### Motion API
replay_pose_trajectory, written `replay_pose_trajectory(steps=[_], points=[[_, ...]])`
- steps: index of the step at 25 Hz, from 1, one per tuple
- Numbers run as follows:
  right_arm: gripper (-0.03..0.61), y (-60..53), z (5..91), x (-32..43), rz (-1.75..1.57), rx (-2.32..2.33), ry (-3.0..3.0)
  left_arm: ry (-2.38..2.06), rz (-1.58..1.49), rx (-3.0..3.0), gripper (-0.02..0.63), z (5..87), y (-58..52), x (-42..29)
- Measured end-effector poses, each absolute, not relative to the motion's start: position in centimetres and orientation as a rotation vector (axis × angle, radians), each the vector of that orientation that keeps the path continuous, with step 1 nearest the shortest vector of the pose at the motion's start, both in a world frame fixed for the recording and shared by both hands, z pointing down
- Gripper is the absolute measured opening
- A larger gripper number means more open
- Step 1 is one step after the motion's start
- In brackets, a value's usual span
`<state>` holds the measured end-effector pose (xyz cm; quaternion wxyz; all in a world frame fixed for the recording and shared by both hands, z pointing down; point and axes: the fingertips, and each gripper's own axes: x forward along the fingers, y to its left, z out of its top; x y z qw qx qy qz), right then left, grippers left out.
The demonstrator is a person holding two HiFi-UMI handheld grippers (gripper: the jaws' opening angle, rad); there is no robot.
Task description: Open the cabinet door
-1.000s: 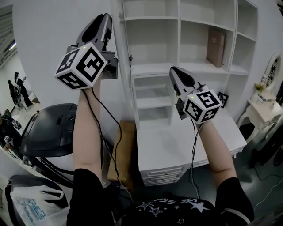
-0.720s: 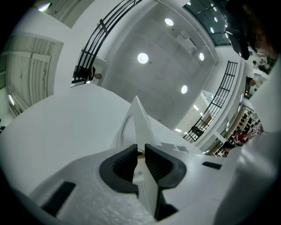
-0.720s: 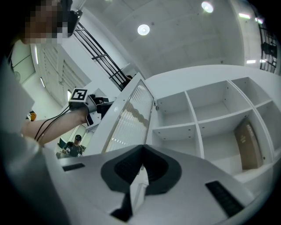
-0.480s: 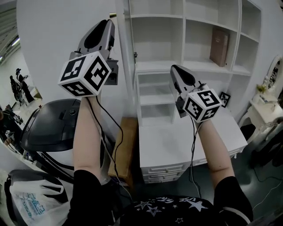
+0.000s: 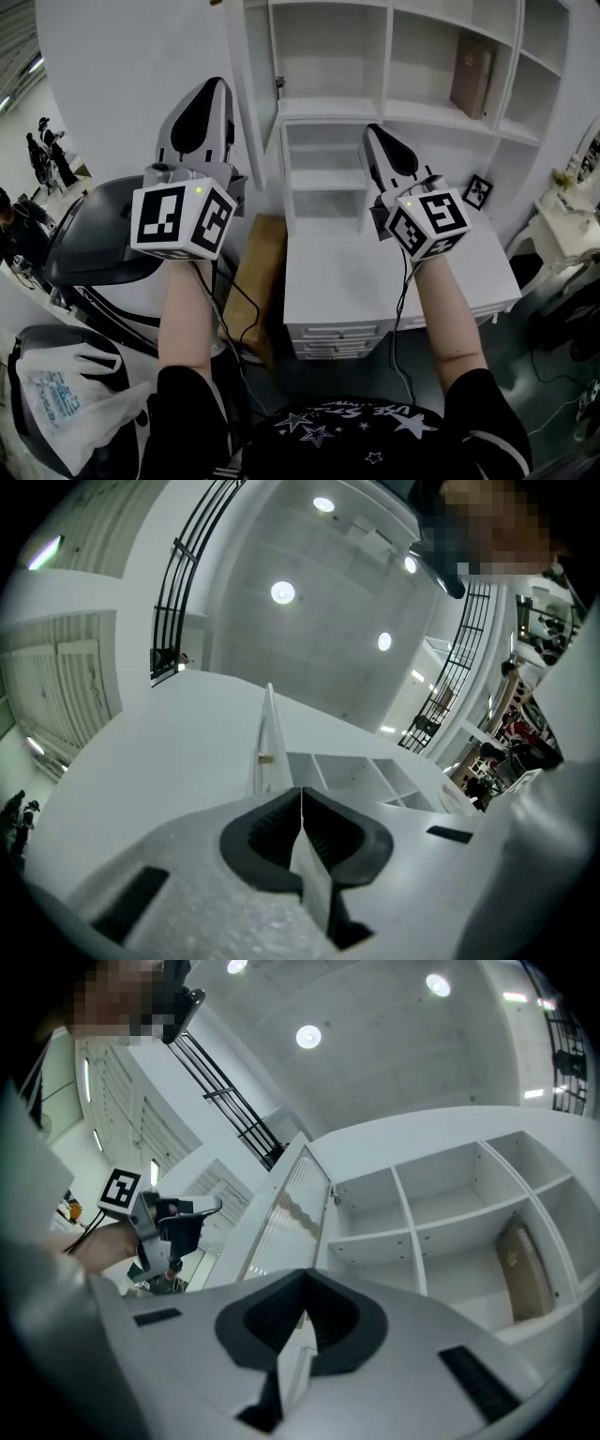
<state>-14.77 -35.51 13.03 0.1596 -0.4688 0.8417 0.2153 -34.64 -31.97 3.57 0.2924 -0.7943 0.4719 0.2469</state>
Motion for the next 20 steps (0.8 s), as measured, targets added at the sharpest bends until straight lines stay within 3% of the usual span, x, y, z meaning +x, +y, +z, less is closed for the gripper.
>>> replay_pose_trajectory(steps=[13,20], points=[[0.006,-30.4,20.4,-7.2,0.495,-1.321,2.552,1.454,0.387,-2.337,0.009,21.1,-29.9,-25.7],[0.005,-26.2,25.8,0.2,0.419,-1.358,2.618,1.537,0.311,-2.441,0.009,28.3,-25.0,-17.3]])
